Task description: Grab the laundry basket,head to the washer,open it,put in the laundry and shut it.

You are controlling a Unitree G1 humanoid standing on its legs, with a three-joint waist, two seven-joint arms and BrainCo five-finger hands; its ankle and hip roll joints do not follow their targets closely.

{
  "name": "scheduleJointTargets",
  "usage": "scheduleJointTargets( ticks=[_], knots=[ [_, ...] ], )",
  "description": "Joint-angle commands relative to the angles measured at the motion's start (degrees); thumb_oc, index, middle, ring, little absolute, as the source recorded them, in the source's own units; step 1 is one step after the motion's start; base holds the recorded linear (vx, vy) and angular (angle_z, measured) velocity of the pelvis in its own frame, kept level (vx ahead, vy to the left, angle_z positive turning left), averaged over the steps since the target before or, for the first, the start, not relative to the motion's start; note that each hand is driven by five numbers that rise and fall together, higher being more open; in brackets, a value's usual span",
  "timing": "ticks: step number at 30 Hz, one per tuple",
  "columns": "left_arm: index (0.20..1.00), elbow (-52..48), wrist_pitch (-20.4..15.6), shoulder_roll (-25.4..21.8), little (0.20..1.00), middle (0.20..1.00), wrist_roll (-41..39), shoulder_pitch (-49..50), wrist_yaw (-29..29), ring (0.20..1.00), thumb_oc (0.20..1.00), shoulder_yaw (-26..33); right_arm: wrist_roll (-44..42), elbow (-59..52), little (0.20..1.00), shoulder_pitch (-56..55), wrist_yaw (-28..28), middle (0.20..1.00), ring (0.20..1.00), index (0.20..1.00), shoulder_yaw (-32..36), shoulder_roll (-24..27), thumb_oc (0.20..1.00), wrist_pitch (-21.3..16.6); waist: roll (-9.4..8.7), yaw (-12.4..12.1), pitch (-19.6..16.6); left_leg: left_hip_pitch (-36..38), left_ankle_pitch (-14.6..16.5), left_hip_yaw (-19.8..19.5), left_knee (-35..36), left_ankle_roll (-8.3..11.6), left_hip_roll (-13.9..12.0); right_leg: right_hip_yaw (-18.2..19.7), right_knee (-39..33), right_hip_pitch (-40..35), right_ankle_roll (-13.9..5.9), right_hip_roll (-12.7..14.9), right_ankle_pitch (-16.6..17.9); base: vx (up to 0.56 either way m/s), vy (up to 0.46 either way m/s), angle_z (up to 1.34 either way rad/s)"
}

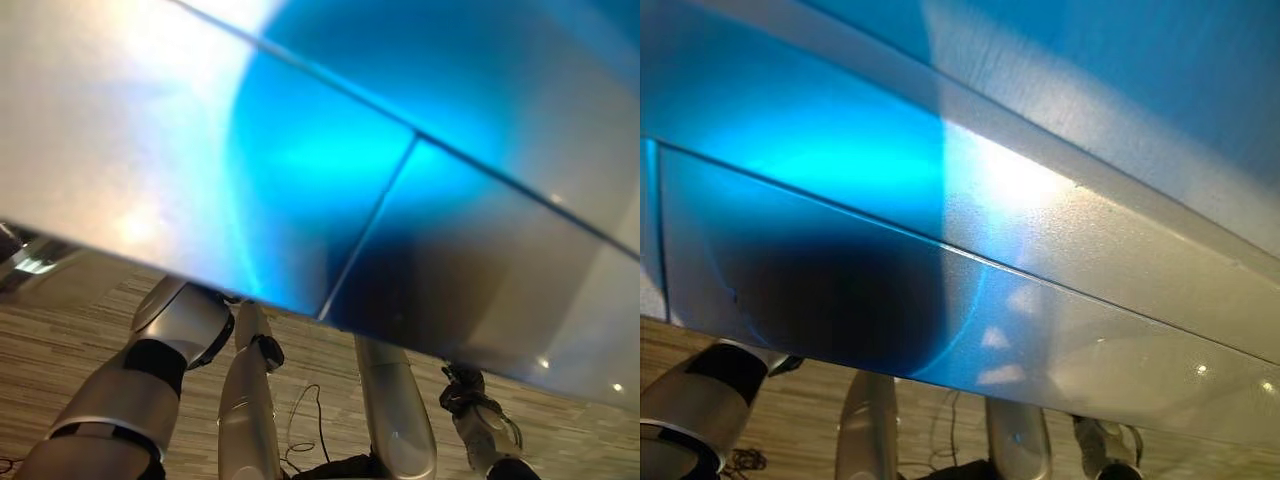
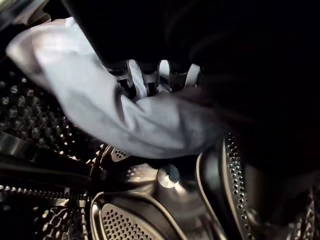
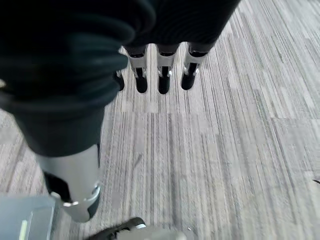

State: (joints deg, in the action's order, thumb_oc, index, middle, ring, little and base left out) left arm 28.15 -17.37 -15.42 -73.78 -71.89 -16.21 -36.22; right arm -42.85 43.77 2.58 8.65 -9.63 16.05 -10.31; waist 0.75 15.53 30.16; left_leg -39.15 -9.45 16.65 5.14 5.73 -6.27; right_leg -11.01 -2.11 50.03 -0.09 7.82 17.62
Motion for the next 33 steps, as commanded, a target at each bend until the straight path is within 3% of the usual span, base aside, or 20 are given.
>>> scheduleJointTargets(
  ticks=[1,2,4,5,6,7,8,9,11,13,18,23,27,28,33],
  knots=[
    [1.000,-14.6,-2.8,15.9,1.000,1.000,19.8,-15.1,-1.8,1.000,1.000,-1.1,-1.6,-2.7,1.000,-6.7,0.3,1.000,1.000,1.000,3.5,6.9,1.000,-0.7,6.42,-0.8,-4.6,2.5,1.5,2.4,-1.4,2.38,-4.8,-1.5,13.3,1.1,-7.00,-2.3,-16.1,0.00,0.000,0.00],
    [1.000,-11.0,-0.2,16.3,1.000,1.000,22.4,-15.8,-1.4,1.000,1.000,-2.2,-1.9,-2.6,1.000,-6.8,-0.1,1.000,1.000,1.000,3.6,7.4,1.000,-1.0,6.35,-0.8,-4.6,2.5,1.4,2.4,-1.5,2.40,-4.8,-1.6,13.3,0.9,-6.91,-2.4,-16.1,0.00,0.000,0.00],
    [1.000,-1.0,8.4,12.5,1.000,1.000,35.8,-20.0,4.3,1.000,1.000,-8.2,-3.4,-2.6,1.000,-6.2,-1.2,1.000,1.000,1.000,5.5,8.8,1.000,-1.3,6.31,-0.6,-4.5,2.7,1.4,2.5,-1.6,2.43,-4.8,-1.7,12.8,0.5,-6.85,-2.4,-15.9,-0.01,-0.005,0.04],
    [1.000,5.5,11.7,4.9,1.000,1.000,52.6,-28.5,7.5,1.000,1.000,-16.1,-4.9,-2.1,1.000,-6.3,-3.3,1.000,1.000,1.000,7.2,10.2,1.000,-1.1,6.61,-0.9,-4.9,2.5,1.2,2.3,-1.8,2.49,-4.9,-1.7,12.6,0.3,-6.89,-2.3,-15.7,0.00,0.001,0.07],
    [1.000,5.8,11.6,5.0,1.000,1.000,52.8,-28.7,7.5,1.000,1.000,-16.2,-4.9,-2.0,1.000,-6.0,-3.4,1.000,1.000,1.000,7.2,10.1,1.000,-1.1,6.52,-0.9,-4.6,2.5,1.3,2.3,-1.9,2.50,-4.9,-1.7,12.6,0.3,-6.90,-2.3,-15.7,-0.01,-0.033,0.10],
    [1.000,14.2,14.2,1.1,1.000,1.000,66.5,-34.4,7.2,1.000,1.000,-21.3,-5.5,-0.2,1.000,-5.6,-4.9,1.000,1.000,1.000,7.3,10.8,1.000,-0.3,6.68,-1.1,-4.6,2.3,1.1,2.0,-2.4,2.50,-5.1,-1.8,12.7,0.2,-6.88,-2.1,-15.6,-0.01,-0.029,0.08],
    [1.000,14.5,14.0,1.3,1.000,1.000,66.6,-34.6,7.1,1.000,1.000,-21.4,-5.5,0.0,1.000,-5.4,-5.0,1.000,1.000,1.000,7.3,10.8,1.000,-0.3,6.66,-1.1,-4.5,2.3,1.2,1.9,-2.4,2.50,-5.1,-1.8,12.8,0.1,-6.88,-2.1,-15.6,-0.02,-0.080,0.07],
    [1.000,24.1,15.2,3.4,1.000,1.000,78.4,-38.9,4.5,1.000,1.000,-24.9,-6.3,7.1,1.000,-0.2,-4.5,1.000,1.000,1.000,5.4,12.8,1.000,-0.6,6.49,-1.3,-4.5,2.1,1.1,1.6,-2.8,2.59,-5.3,-1.9,13.1,0.2,-6.77,-2.2,-15.8,-0.01,-0.053,0.05],
    [1.000,25.6,15.3,5.0,1.000,1.000,82.8,-39.4,2.6,1.000,1.000,-24.8,-6.8,10.1,1.000,0.3,-4.9,1.000,1.000,1.000,4.2,12.0,1.000,-1.5,6.50,-1.2,-4.2,1.9,1.2,1.4,-2.9,2.60,-5.3,-2.0,13.2,0.2,-6.75,-2.3,-16.0,-0.01,-0.034,0.14],
    [1.000,25.8,16.7,8.0,1.000,1.000,90.0,-37.1,5.3,1.000,1.000,-25.9,-8.8,14.4,1.000,3.0,-4.0,1.000,1.000,1.000,2.5,9.0,1.000,-1.4,6.73,-1.3,-4.3,1.8,1.4,1.3,-2.8,2.42,-5.3,-1.9,13.7,0.4,-6.78,-2.3,-16.4,-0.01,0.011,0.22],
    [1.000,18.3,15.9,6.9,1.000,1.000,94.0,-29.5,9.4,1.000,1.000,-26.6,-10.6,17.0,1.000,4.3,-3.5,1.000,1.000,1.000,2.7,7.8,1.000,-1.4,7.74,-2.4,-4.2,2.1,1.4,0.9,-2.5,2.35,-5.3,-2.1,13.7,0.0,-6.85,-2.1,-16.9,-0.01,0.011,0.04],
    [1.000,3.6,13.9,0.5,1.000,1.000,97.4,-15.3,8.2,1.000,1.000,-21.6,-10.5,18.0,1.000,3.9,-3.9,1.000,1.000,1.000,3.2,4.6,1.000,-2.0,8.75,-4.3,-3.5,3.0,1.1,0.0,-2.0,2.57,-4.7,-2.7,13.3,-1.7,-7.08,-1.5,-17.3,-0.01,0.017,0.02],
    [1.000,0.4,12.9,-1.1,1.000,1.000,99.5,-7.3,8.1,1.000,1.000,-19.2,-9.3,17.4,1.000,4.2,-3.6,1.000,1.000,1.000,2.8,3.0,1.000,-2.8,8.58,-5.0,-2.9,3.4,1.1,-0.3,-2.2,2.71,-4.5,-2.8,13.0,-2.5,-7.11,-1.3,-17.4,-0.01,0.017,0.01],
    [1.000,-1.7,12.4,-3.2,1.000,1.000,100.0,-1.2,7.2,1.000,1.000,-16.8,-8.6,17.1,1.000,4.2,-3.5,1.000,1.000,1.000,3.3,2.1,1.000,-3.0,8.56,-5.6,-2.4,3.5,1.2,-0.6,-2.4,2.72,-4.3,-3.0,13.0,-3.0,-7.08,-1.1,-17.3,-0.03,0.031,0.01],
    [1.000,-4.6,11.5,-4.6,1.000,1.000,96.9,14.0,5.4,1.000,1.000,-10.0,-8.1,16.2,1.000,4.9,-3.0,1.000,1.000,1.000,3.1,0.0,1.000,-3.2,7.90,-6.7,-2.0,4.2,1.2,-1.4,-3.0,2.79,-4.1,-3.4,12.5,-5.0,-6.97,-0.9,-17.0,-0.04,0.010,0.06]
  ],
)
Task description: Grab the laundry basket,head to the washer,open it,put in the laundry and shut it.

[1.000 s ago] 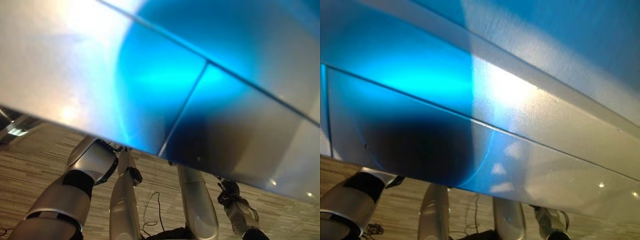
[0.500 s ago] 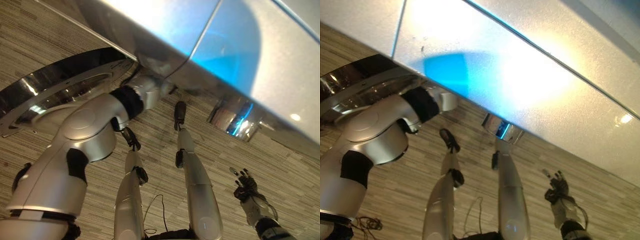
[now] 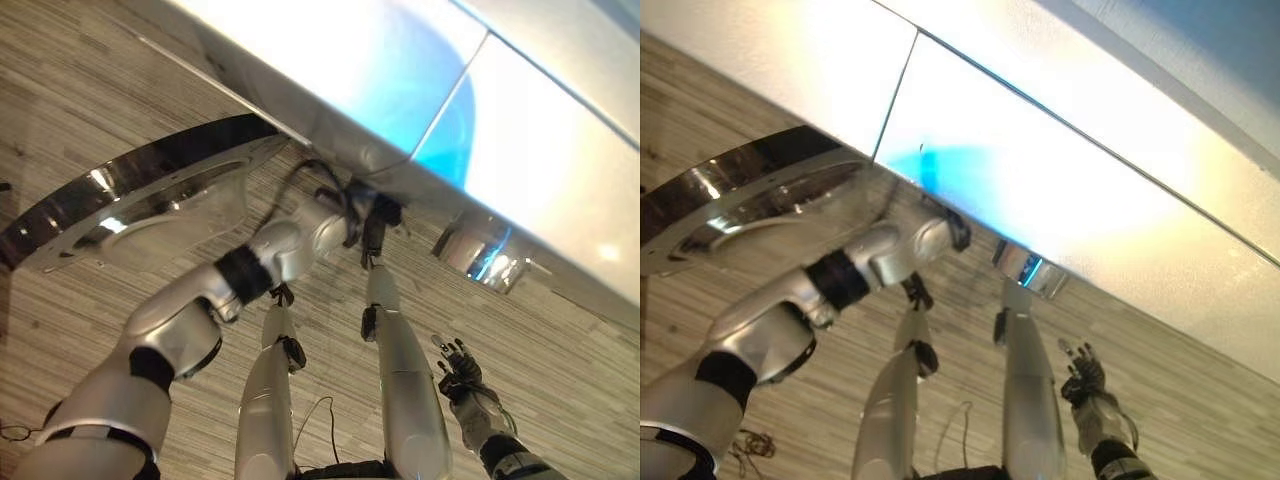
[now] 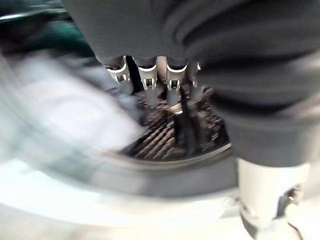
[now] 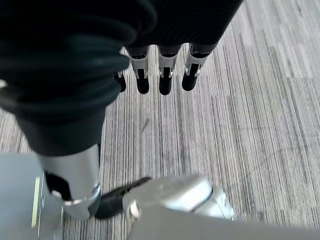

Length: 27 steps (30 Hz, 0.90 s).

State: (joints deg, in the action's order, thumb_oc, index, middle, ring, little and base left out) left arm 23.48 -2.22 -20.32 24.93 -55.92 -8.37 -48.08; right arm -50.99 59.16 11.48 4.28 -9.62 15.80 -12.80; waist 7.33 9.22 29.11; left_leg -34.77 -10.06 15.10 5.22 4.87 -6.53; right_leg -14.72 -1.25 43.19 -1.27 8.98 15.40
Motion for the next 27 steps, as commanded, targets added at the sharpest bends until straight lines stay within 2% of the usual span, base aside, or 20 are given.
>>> scheduleJointTargets(
  ticks=[1,3,5,11,13,16,17,18,19,20,22,25,26,27],
  knots=[
    [1.000,-0.3,-3.7,0.0,1.000,1.000,-2.6,1.3,-2.6,1.000,1.000,3.1,0.5,0.6,1.000,-3.9,1.5,1.000,1.000,1.000,2.9,0.1,1.000,-0.6,1.03,-0.5,-1.0,0.2,1.9,-0.1,-3.2,3.63,-3.7,0.2,11.3,1.0,-5.77,-2.1,-14.7,-0.04,0.017,0.10],
    [1.000,-0.6,-4.7,-1.0,1.000,1.000,-4.8,6.1,-2.9,1.000,1.000,4.8,0.6,0.6,1.000,-3.4,1.6,1.000,1.000,1.000,3.0,0.0,1.000,-0.3,0.64,-1.0,-1.1,0.8,1.9,-0.5,-3.3,3.58,-3.5,0.0,11.0,-0.1,-5.67,-2.2,-14.5,-0.04,0.017,0.05],
    [1.000,-4.5,-6.0,-4.1,1.000,1.000,-7.3,15.9,-1.0,1.000,1.000,7.3,1.7,0.9,1.000,-3.8,1.3,1.000,1.000,1.000,3.4,-0.3,1.000,0.6,0.30,-2.0,-1.9,3.5,1.9,-1.4,-3.0,3.29,-3.3,-0.1,9.9,-3.4,-5.53,-2.4,-14.2,-0.02,0.010,0.01],
    [1.000,-9.4,-6.4,-9.5,1.000,1.000,-10.1,30.1,3.5,1.000,1.000,11.6,3.5,2.6,1.000,-5.4,0.4,1.000,1.000,1.000,5.1,0.7,1.000,2.9,-0.02,-3.7,-3.3,10.3,2.2,-2.6,-3.2,2.99,-3.6,-1.0,9.4,-11.5,-4.58,-2.7,-15.4,0.01,-0.011,0.08],
    [1.000,-10.3,-4.7,-8.0,1.000,1.000,-11.1,32.1,4.3,1.000,1.000,12.5,4.1,3.7,1.000,-5.3,0.1,1.000,1.000,1.000,4.7,1.1,1.000,3.8,-0.42,-4.1,-3.7,13.4,2.3,-3.2,-3.3,2.90,-3.9,-1.5,9.2,-15.4,-3.97,-3.0,-16.3,0.05,-0.038,0.17],
    [1.000,-13.5,-4.9,-8.9,1.000,1.000,-13.9,37.4,6.2,1.000,1.000,16.6,6.3,4.1,1.000,-6.2,-0.9,1.000,1.000,1.000,4.5,1.4,1.000,5.3,-0.89,-5.5,-5.2,17.2,2.3,-4.9,-3.6,2.88,-4.1,-2.5,8.7,-21.1,-3.09,-3.4,-17.6,0.02,-0.052,0.20],
    [1.000,-14.4,-4.8,-9.2,1.000,1.000,-17.4,42.2,7.0,1.000,1.000,20.5,8.8,4.0,1.000,-6.4,-1.6,1.000,1.000,1.000,3.5,1.3,1.000,6.3,-1.52,-6.6,-6.7,19.4,2.3,-5.4,-3.5,2.85,-4.1,-3.2,8.1,-24.3,-2.80,-3.9,-17.8,0.03,-0.011,0.40],
    [1.000,-13.8,-5.1,-9.0,1.000,1.000,-18.1,44.2,6.7,1.000,1.000,21.9,10.6,4.1,1.000,-6.4,-1.8,1.000,1.000,1.000,2.9,1.2,1.000,6.7,-1.99,-7.0,-7.5,20.7,2.3,-5.5,-3.1,2.91,-4.2,-3.5,7.2,-26.1,-2.80,-4.2,-17.7,0.03,0.013,0.43],
    [1.000,-12.9,-5.2,-8.8,1.000,1.000,-18.2,45.3,6.6,1.000,1.000,22.8,12.4,4.5,1.000,-6.1,-2.1,1.000,1.000,1.000,2.1,1.2,1.000,6.7,-2.47,-7.5,-8.7,21.7,2.3,-5.4,-2.9,2.95,-4.4,-3.7,6.2,-27.4,-2.92,-4.6,-17.5,-0.04,0.027,0.19],
    [1.000,-11.1,-5.4,-8.7,1.000,1.000,-17.9,47.6,6.3,1.000,1.000,24.3,16.0,5.2,1.000,-6.2,-2.6,1.000,1.000,1.000,0.5,1.0,1.000,7.1,-4.04,-8.3,-10.2,23.2,1.5,-4.9,-2.9,2.61,-4.8,-4.2,3.5,-29.9,-2.77,-5.5,-16.1,-0.05,0.015,-0.04],
    [1.000,-10.2,-5.5,-8.7,1.000,1.000,-18.1,48.3,6.0,1.000,1.000,24.9,17.1,5.4,1.000,-6.3,-2.6,1.000,1.000,1.000,-0.1,1.0,1.000,7.0,-4.76,-8.7,-10.9,24.1,1.5,-5.3,-2.7,2.77,-5.2,-3.9,2.2,-31.2,-2.91,-6.0,-15.8,-0.04,0.009,-0.16],
    [1.000,-7.3,-5.9,-7.8,1.000,1.000,-18.4,48.9,4.9,1.000,1.000,26.1,18.6,5.3,1.000,-6.3,-3.1,1.000,1.000,1.000,-0.7,1.1,1.000,7.1,-6.59,-10.1,-11.9,24.6,0.7,-10.8,-4.6,3.23,-5.8,-2.5,0.3,-33.8,-3.13,-6.1,-15.3,-0.05,0.083,-0.22],
    [1.000,-5.9,-6.0,-7.2,1.000,1.000,-18.2,50.0,4.0,1.000,1.000,27.7,21.4,5.2,1.000,-7.1,-3.6,1.000,1.000,1.000,-1.3,1.2,1.000,7.2,-7.19,-10.1,-13.5,26.6,1.6,-12.6,-5.4,3.50,-6.4,-1.9,-1.1,-35.5,-4.19,-5.6,-14.5,-0.02,0.143,-0.18],
    [1.000,-6.0,-6.0,-7.2,1.000,1.000,-18.2,50.0,4.0,1.000,1.000,27.8,21.4,5.2,1.000,-7.1,-3.6,1.000,1.000,1.000,-1.3,1.2,1.000,7.2,-7.26,-10.1,-13.6,26.5,1.4,-12.6,-5.3,3.44,-6.3,-1.9,-1.3,-35.4,-4.19,-5.5,-14.4,0.02,0.190,-0.31]
  ],
)
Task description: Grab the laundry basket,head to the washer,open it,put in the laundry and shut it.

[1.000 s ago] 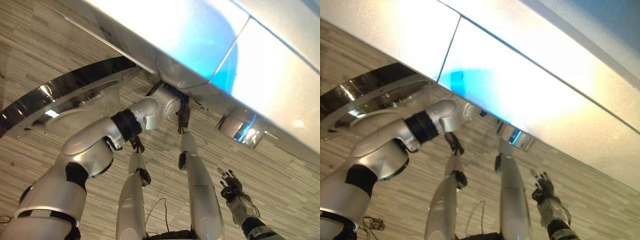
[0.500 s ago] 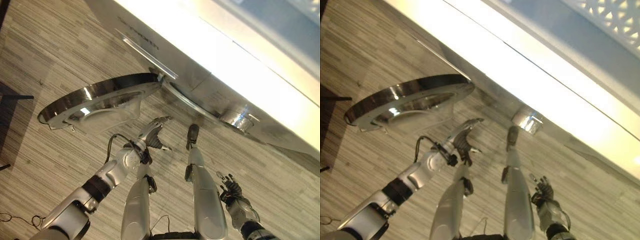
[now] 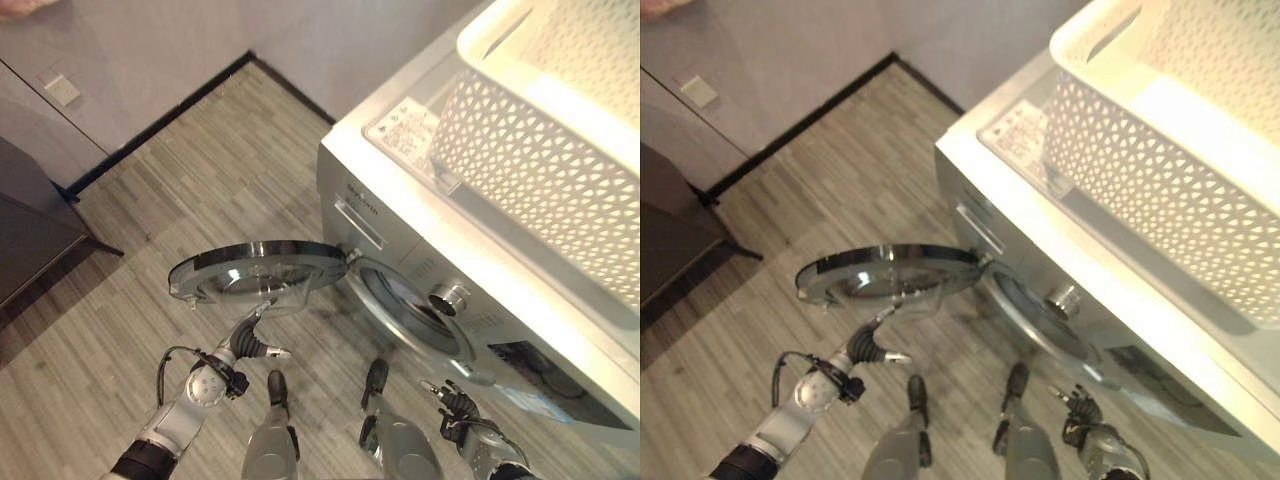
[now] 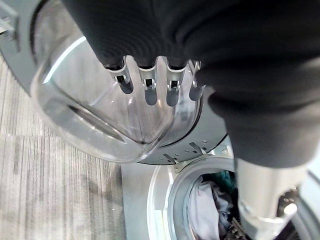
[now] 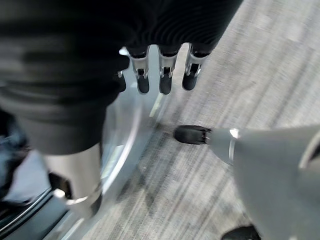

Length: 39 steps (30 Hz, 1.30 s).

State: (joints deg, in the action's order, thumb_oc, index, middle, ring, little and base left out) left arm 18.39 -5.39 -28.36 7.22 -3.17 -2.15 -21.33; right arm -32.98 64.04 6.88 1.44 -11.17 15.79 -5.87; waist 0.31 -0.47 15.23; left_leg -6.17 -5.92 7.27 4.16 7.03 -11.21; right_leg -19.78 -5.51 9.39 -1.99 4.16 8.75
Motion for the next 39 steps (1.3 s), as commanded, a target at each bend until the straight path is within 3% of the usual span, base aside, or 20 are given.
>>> scheduleJointTargets(
  ticks=[1,5,8,10,11,13,16,19,21,23,27,29,31,33,36,37,39],
  knots=[
    [1.000,-1.0,-3.1,0.6,1.000,1.000,-0.4,-1.9,-2.5,1.000,1.000,2.2,4.7,0.5,1.000,-2.9,-1.0,1.000,1.000,1.000,0.4,1.4,1.000,0.3,-0.36,-0.5,-0.7,-0.6,-2.2,-4.7,-4.6,1.43,-2.1,3.7,2.8,-2.1,-3.99,-0.5,-7.2,0.04,0.175,-0.40],
    [1.000,-5.1,-5.1,-1.0,1.000,1.000,-2.9,4.9,-3.3,1.000,1.000,10.9,10.7,2.5,1.000,-5.6,-2.5,1.000,1.000,1.000,1.1,0.6,1.000,1.0,0.25,-1.5,-6.0,6.4,0.1,-1.1,-2.4,1.60,-3.1,6.3,0.8,-4.8,-6.08,-0.4,-6.2,0.06,0.255,-0.72],
    [1.000,-6.1,-5.5,-1.5,1.000,1.000,-4.0,5.4,-4.4,1.000,1.000,14.1,12.2,3.3,1.000,-7.0,-3.0,1.000,1.000,1.000,1.8,0.7,1.000,1.2,0.13,-1.8,-6.5,7.3,0.8,-1.8,-4.6,1.48,-2.0,7.7,0.6,-5.9,-6.83,0.4,-5.3,-0.03,0.266,-0.51],
    [1.000,-9.0,-6.5,-3.1,1.000,1.000,-3.3,7.5,-4.9,1.000,1.000,18.6,15.1,4.1,1.000,-8.5,-4.0,1.000,1.000,1.000,2.0,0.5,1.000,1.8,0.47,-2.1,-7.7,10.3,7.0,-4.8,-6.8,0.62,0.5,10.0,0.6,-6.5,-8.12,1.8,-4.4,-0.05,0.323,-0.18],
    [1.000,-9.2,-6.4,-3.1,1.000,1.000,-3.3,7.7,-4.9,1.000,1.000,18.7,15.1,4.1,1.000,-8.5,-4.0,1.000,1.000,1.000,2.0,0.5,1.000,1.8,0.47,-2.1,-7.6,10.4,7.1,-4.7,-6.9,0.56,0.5,10.1,0.5,-6.6,-8.18,1.8,-4.4,-0.06,0.244,-0.68],
    [1.000,-9.9,-6.3,-3.3,1.000,1.000,-4.3,7.6,-5.2,1.000,1.000,21.0,15.8,4.6,1.000,-8.8,-4.3,1.000,1.000,1.000,2.7,0.3,1.000,2.4,0.65,-1.6,-8.0,11.3,10.3,-4.4,-7.5,-0.41,2.4,11.2,1.2,-5.8,-9.48,3.5,-2.7,-0.12,0.282,-0.80],
    [1.000,-7.9,-5.8,-4.4,1.000,1.000,-1.5,5.3,-7.0,1.000,1.000,23.4,16.8,4.9,1.000,-8.9,-4.3,1.000,1.000,1.000,4.1,-1.2,1.000,3.2,0.53,-0.7,-8.7,13.0,13.5,-1.8,-5.2,-3.22,6.1,12.1,1.3,-2.9,-12.17,6.4,0.9,-0.20,0.344,-0.29],
    [1.000,-7.0,-4.9,-4.3,1.000,1.000,0.4,5.9,-8.3,1.000,1.000,25.2,17.5,4.9,1.000,-8.8,-4.8,1.000,1.000,1.000,4.3,-1.9,1.000,3.5,0.54,-1.0,-8.2,13.1,13.1,-0.1,-4.4,-4.46,7.3,10.4,3.4,-0.7,-12.96,8.0,2.5,-0.21,0.194,-0.51],
    [1.000,-5.6,-4.0,-4.8,1.000,1.000,1.1,6.0,-10.1,1.000,1.000,26.5,17.6,4.3,1.000,-8.8,-4.7,1.000,1.000,1.000,3.8,-2.3,1.000,3.7,1.15,-1.2,-7.4,12.4,12.1,0.4,-4.2,-5.47,7.4,8.0,7.8,-0.4,-11.87,9.1,-0.2,-0.22,0.090,-0.57],
    [1.000,-3.8,-2.9,-5.8,1.000,1.000,2.1,6.2,-11.4,1.000,1.000,27.5,18.0,3.2,1.000,-8.5,-5.0,1.000,1.000,1.000,2.8,-2.9,1.000,3.8,1.85,-1.3,-7.3,11.5,10.5,-0.7,-3.2,-6.84,8.2,8.6,15.1,-2.7,-9.22,9.1,-4.0,-0.26,0.104,-0.51],
    [1.000,-2.2,-1.4,-7.8,1.000,1.000,1.6,7.0,-11.2,1.000,1.000,29.6,19.1,2.7,1.000,-8.1,-5.5,1.000,1.000,1.000,2.1,-3.0,1.000,4.1,1.54,-2.6,-9.1,9.9,8.6,-1.2,-2.0,-7.52,8.8,8.8,19.8,-6.1,-8.30,8.6,-6.9,-0.14,-0.007,-0.05],
    [1.000,-1.0,0.2,-8.0,1.000,1.000,-0.9,8.2,-10.1,1.000,1.000,32.5,21.2,1.3,1.000,-8.4,-5.8,1.000,1.000,1.000,0.9,-3.6,1.000,4.6,-0.30,-5.2,-11.7,8.6,8.1,-1.0,-1.7,-7.04,9.5,7.6,14.3,-13.2,-8.64,9.4,-8.6,-0.06,-0.142,-0.10],
    [1.000,-0.5,0.8,-7.9,1.000,1.000,-1.2,8.5,-10.2,1.000,1.000,33.3,21.9,0.9,1.000,-8.4,-6.0,1.000,1.000,1.000,0.2,-3.9,1.000,4.8,-0.72,-5.9,-12.5,8.1,7.6,-0.4,-1.4,-6.67,9.3,7.1,12.0,-14.2,-9.00,9.7,-8.4,-0.01,-0.127,-0.28],
    [1.000,2.8,1.9,-8.0,1.000,1.000,-1.9,7.2,-10.0,1.000,1.000,31.8,22.2,6.6,1.000,-3.9,-5.2,1.000,1.000,1.000,-0.9,-7.0,1.000,5.8,-1.09,-9.2,-14.7,7.8,6.7,-0.9,-1.1,-5.33,7.8,5.0,5.9,-17.5,-9.16,8.7,-10.2,0.04,-0.192,-0.14],
    [1.000,6.4,2.6,-10.4,1.000,1.000,-1.3,2.7,-11.5,1.000,1.000,30.1,21.7,9.3,1.000,-2.9,-3.8,1.000,1.000,1.000,0.3,-6.8,1.000,5.2,-0.92,-9.2,-13.9,6.3,5.0,-2.4,-1.2,-4.07,6.7,3.9,4.0,-18.3,-8.61,7.5,-11.5,-0.08,-0.133,0.22],
    [1.000,11.2,3.7,-13.4,1.000,1.000,0.1,-2.3,-13.1,1.000,1.000,28.6,21.9,10.3,1.000,-3.4,-3.1,1.000,1.000,1.000,0.3,-5.5,1.000,5.0,-0.53,-8.5,-13.5,4.7,3.2,-3.8,-0.8,-3.13,6.0,2.7,2.8,-18.4,-8.28,6.7,-11.8,-0.07,-0.045,0.43],
    [1.000,15.6,4.0,-15.1,1.000,1.000,0.2,-5.6,-13.3,1.000,1.000,27.4,22.3,10.6,1.000,-3.9,-2.9,1.000,1.000,1.000,0.1,-4.4,1.000,4.9,-0.31,-7.7,-13.5,4.0,2.3,-4.6,-0.1,-2.72,5.7,1.7,2.2,-18.7,-8.20,6.3,-11.8,-0.06,-0.040,0.51]
  ],
)
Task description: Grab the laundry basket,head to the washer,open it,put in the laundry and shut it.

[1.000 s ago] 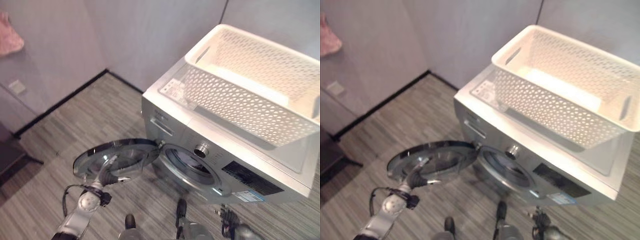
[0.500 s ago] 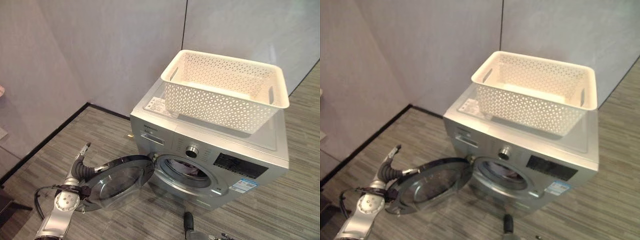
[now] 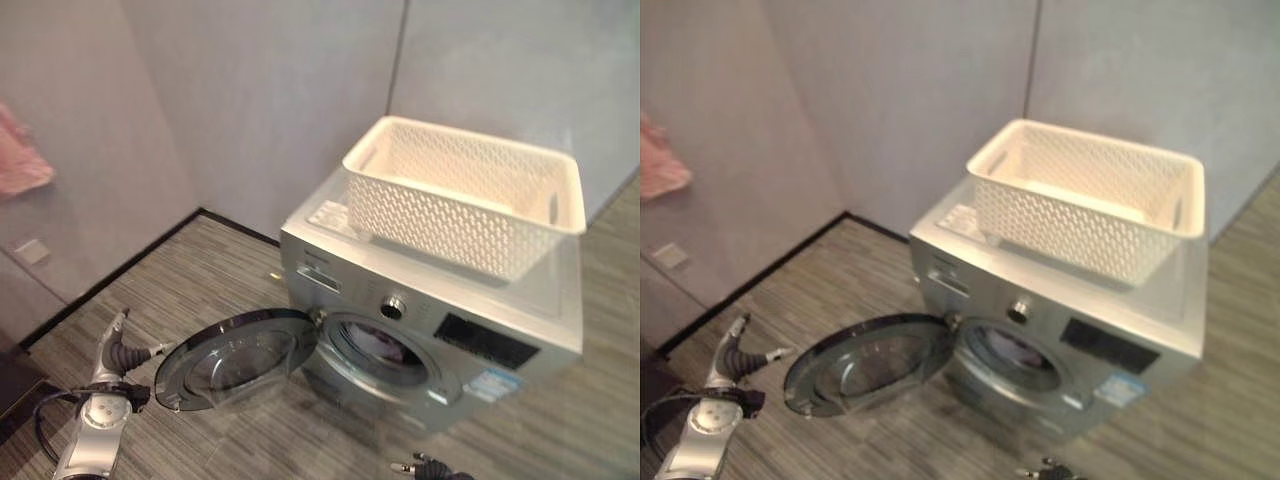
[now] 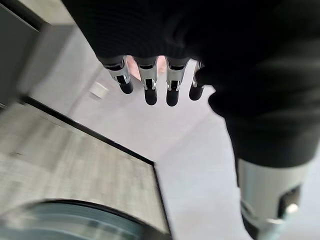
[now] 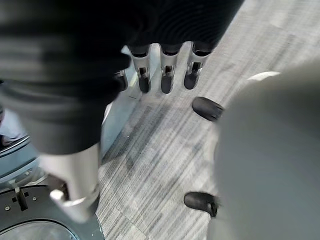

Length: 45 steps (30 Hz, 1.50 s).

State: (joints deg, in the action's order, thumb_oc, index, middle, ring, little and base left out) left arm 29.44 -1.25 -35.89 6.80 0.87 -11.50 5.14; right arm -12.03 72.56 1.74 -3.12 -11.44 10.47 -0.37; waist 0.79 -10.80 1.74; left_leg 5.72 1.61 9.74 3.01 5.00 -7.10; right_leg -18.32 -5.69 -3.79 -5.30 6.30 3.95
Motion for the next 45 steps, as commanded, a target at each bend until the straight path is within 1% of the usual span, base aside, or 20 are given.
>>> scheduleJointTargets(
  ticks=[1,2,3,5,9,10,11,15,16,17,20,21,22,23,27,28,29,30,36,45],
  knots=[
    [1.000,10.5,-0.2,-9.9,1.000,1.000,-0.7,-14.2,-4.3,1.000,1.000,-1.2,1.5,1.9,1.000,0.7,2.2,1.000,1.000,1.000,0.5,2.2,1.000,-0.8,-0.47,4.0,-0.2,-8.6,-5.9,-8.0,2.0,-0.28,1.4,-1.0,1.8,-5.6,-4.83,3.6,-6.8,-0.03,-0.023,0.56],
    [1.000,10.7,-0.3,-9.9,1.000,1.000,-0.7,-14.5,-4.3,1.000,1.000,-1.4,1.5,1.9,1.000,0.7,2.2,1.000,1.000,1.000,0.6,2.2,1.000,-0.8,-0.49,4.0,-0.2,-8.7,-6.0,-8.1,2.0,-0.26,1.4,-1.1,1.8,-5.6,-4.82,3.5,-6.8,-0.02,0.000,0.60],
    [1.000,14.1,-0.1,-11.2,1.000,1.000,-2.4,-17.6,-4.3,1.000,1.000,-2.7,1.2,2.1,1.000,0.3,2.5,1.000,1.000,1.000,1.2,3.1,1.000,-0.8,-0.30,4.9,0.0,-9.6,-6.5,-8.9,2.0,0.03,1.2,-1.4,1.8,-5.3,-4.65,3.2,-6.9,-0.02,0.012,0.43],
    [1.000,19.3,0.0,-13.0,1.000,1.000,-5.0,-21.2,-3.8,1.000,1.000,-4.3,0.7,2.3,1.000,-0.3,2.8,1.000,1.000,1.000,1.6,4.2,1.000,-0.7,-0.35,5.7,0.0,-10.6,-6.7,-9.6,2.0,0.25,1.1,-1.8,2.0,-4.9,-4.50,2.8,-7.1,-0.02,0.019,0.25],
    [1.000,29.6,0.2,-14.5,1.000,1.000,-11.1,-32.0,-1.7,1.000,1.000,-10.5,-1.1,3.0,1.000,-0.6,3.6,1.000,1.000,1.000,2.1,5.4,1.000,-0.7,-1.05,7.5,1.2,-13.3,-7.9,-11.1,2.0,0.85,0.7,-2.2,2.8,-3.5,-3.72,1.9,-7.7,0.00,0.014,0.27],
    [1.000,29.6,0.2,-14.5,1.000,1.000,-11.1,-32.0,-1.7,1.000,1.000,-10.5,-1.1,3.0,1.000,-0.6,3.6,1.000,1.000,1.000,2.1,5.4,1.000,-0.7,-1.05,7.5,1.2,-13.3,-7.9,-11.1,2.0,0.85,0.7,-2.2,2.8,-3.5,-3.72,1.9,-7.7,0.04,0.044,0.33],
    [1.000,32.8,0.3,-16.5,1.000,1.000,-11.6,-35.7,-0.9,1.000,1.000,-12.7,-1.6,3.0,1.000,-0.4,3.5,1.000,1.000,1.000,2.0,5.7,1.000,-0.7,-1.51,7.9,1.3,-13.6,-7.7,-11.1,2.0,0.60,0.7,-2.3,3.2,-2.9,-3.86,1.9,-7.7,0.04,0.043,0.14],
    [1.000,39.3,0.5,-18.3,1.000,1.000,-12.8,-46.3,0.4,1.000,1.000,-19.5,-3.7,1.8,1.000,1.6,3.9,1.000,1.000,1.000,0.5,6.3,1.000,-1.3,-3.15,8.3,4.1,-16.2,-8.4,-11.2,1.4,0.23,0.6,-2.2,5.3,0.1,-3.72,2.2,-7.5,-0.02,0.039,-0.01],
    [1.000,41.2,0.7,-19.0,1.000,1.000,-12.8,-50.7,0.6,1.000,1.000,-22.5,-4.7,0.8,1.000,2.4,3.9,1.000,1.000,1.000,-0.6,6.4,1.000,-1.6,-3.88,8.3,5.3,-17.7,-8.3,-11.4,0.5,0.02,0.6,-2.4,5.4,1.0,-3.71,2.3,-7.2,-0.02,0.031,-0.02],
    [1.000,41.3,0.7,-19.0,1.000,1.000,-12.9,-51.0,0.6,1.000,1.000,-22.7,-4.8,0.8,1.000,2.5,3.9,1.000,1.000,1.000,-0.6,6.3,1.000,-1.6,-3.94,8.3,5.3,-17.8,-8.3,-11.4,0.5,0.01,0.6,-2.4,5.5,1.1,-3.71,2.3,-7.2,-0.04,0.033,0.01],
    [1.000,43.8,1.0,-19.1,1.000,1.000,-12.4,-59.1,0.3,1.000,1.000,-27.8,-6.9,-1.2,1.000,5.0,4.2,1.000,1.000,1.000,-2.8,6.1,1.000,-2.4,-5.09,8.2,8.3,-21.6,-7.9,-11.7,-2.0,-0.41,1.1,-2.2,5.9,4.1,-3.84,3.0,-6.3,-0.07,0.045,0.02],
    [1.000,43.9,0.9,-19.1,1.000,1.000,-12.5,-59.3,0.3,1.000,1.000,-27.9,-6.9,-1.2,1.000,5.0,4.2,1.000,1.000,1.000,-2.7,6.0,1.000,-2.4,-5.15,8.1,8.3,-21.7,-7.8,-11.7,-2.0,-0.42,1.1,-2.2,5.9,4.2,-3.84,3.0,-6.4,-0.08,0.058,0.04],
    [1.000,44.6,1.1,-18.1,1.000,1.000,-12.4,-62.0,0.1,1.000,1.000,-29.7,-7.9,-2.3,1.000,6.2,4.3,1.000,1.000,1.000,-3.9,6.0,1.000,-2.7,-5.69,8.1,9.5,-23.7,-7.6,-11.8,-3.4,-0.63,1.3,-2.3,6.3,5.7,-3.75,3.3,-6.0,-0.04,0.036,0.01],
    [1.000,44.7,1.1,-18.1,1.000,1.000,-12.4,-62.1,0.1,1.000,1.000,-29.8,-7.9,-2.3,1.000,6.2,4.3,1.000,1.000,1.000,-3.9,6.0,1.000,-2.7,-5.70,8.1,9.4,-23.7,-7.6,-11.8,-3.5,-0.63,1.3,-2.3,6.4,5.7,-3.75,3.4,-6.0,-0.05,0.052,-0.03],
    [1.000,47.7,1.5,-16.8,1.000,1.000,-12.7,-66.3,0.4,1.000,1.000,-32.0,-9.2,-4.7,1.000,8.6,4.6,1.000,1.000,1.000,-6.1,5.7,1.000,-3.2,-6.60,8.5,11.6,-27.3,-7.1,-12.2,-6.0,-1.02,1.9,-2.1,7.4,8.4,-3.64,3.8,-5.5,-0.03,0.058,0.03],
    [1.000,48.5,1.6,-16.7,1.000,1.000,-13.0,-67.2,0.5,1.000,1.000,-32.2,-9.7,-5.5,1.000,9.1,4.5,1.000,1.000,1.000,-6.8,5.4,1.000,-3.4,-6.92,8.6,12.1,-28.2,-7.0,-12.4,-6.6,-1.07,1.9,-2.0,7.6,9.2,-3.64,3.9,-5.4,-0.02,0.064,0.05],
    [1.000,49.4,1.7,-16.7,1.000,1.000,-13.5,-68.8,0.6,1.000,1.000,-32.9,-10.2,-7.1,1.000,9.8,4.3,1.000,1.000,1.000,-7.9,5.6,1.000,-3.6,-7.78,8.9,13.1,-29.6,-6.8,-12.5,-7.6,-1.09,1.8,-1.9,7.9,10.6,-3.68,4.0,-5.0,0.04,0.013,-0.01],
    [1.000,49.5,1.7,-16.8,1.000,1.000,-13.5,-68.8,0.6,1.000,1.000,-32.9,-10.2,-7.1,1.000,9.7,4.3,1.000,1.000,1.000,-8.0,5.6,1.000,-3.6,-7.88,8.8,13.0,-28.9,-5.7,-12.5,-7.6,-0.65,1.5,-1.3,8.0,10.1,-3.88,3.8,-5.8,0.05,0.004,0.00],
    [1.000,50.1,1.9,-16.8,1.000,1.000,-14.3,-71.9,0.3,1.000,1.000,-34.9,-11.3,-9.7,1.000,11.4,4.9,1.000,1.000,1.000,-10.1,6.0,1.000,-4.0,-9.56,9.3,15.1,-32.0,-5.2,-13.0,-9.5,-0.84,1.5,-1.2,9.0,12.7,-3.98,3.9,-5.0,0.01,0.011,-0.02],
    [1.000,51.2,2.1,-13.4,1.000,1.000,-13.0,-69.5,1.2,1.000,1.000,-34.3,-11.4,-10.2,1.000,12.9,5.2,1.000,1.000,1.000,-11.7,5.2,1.000,-4.2,-10.92,10.1,16.9,-33.9,-4.6,-12.7,-11.0,-0.87,1.4,-1.2,9.7,14.5,-3.94,4.0,-4.7,-0.01,0.012,0.02]
  ],
)
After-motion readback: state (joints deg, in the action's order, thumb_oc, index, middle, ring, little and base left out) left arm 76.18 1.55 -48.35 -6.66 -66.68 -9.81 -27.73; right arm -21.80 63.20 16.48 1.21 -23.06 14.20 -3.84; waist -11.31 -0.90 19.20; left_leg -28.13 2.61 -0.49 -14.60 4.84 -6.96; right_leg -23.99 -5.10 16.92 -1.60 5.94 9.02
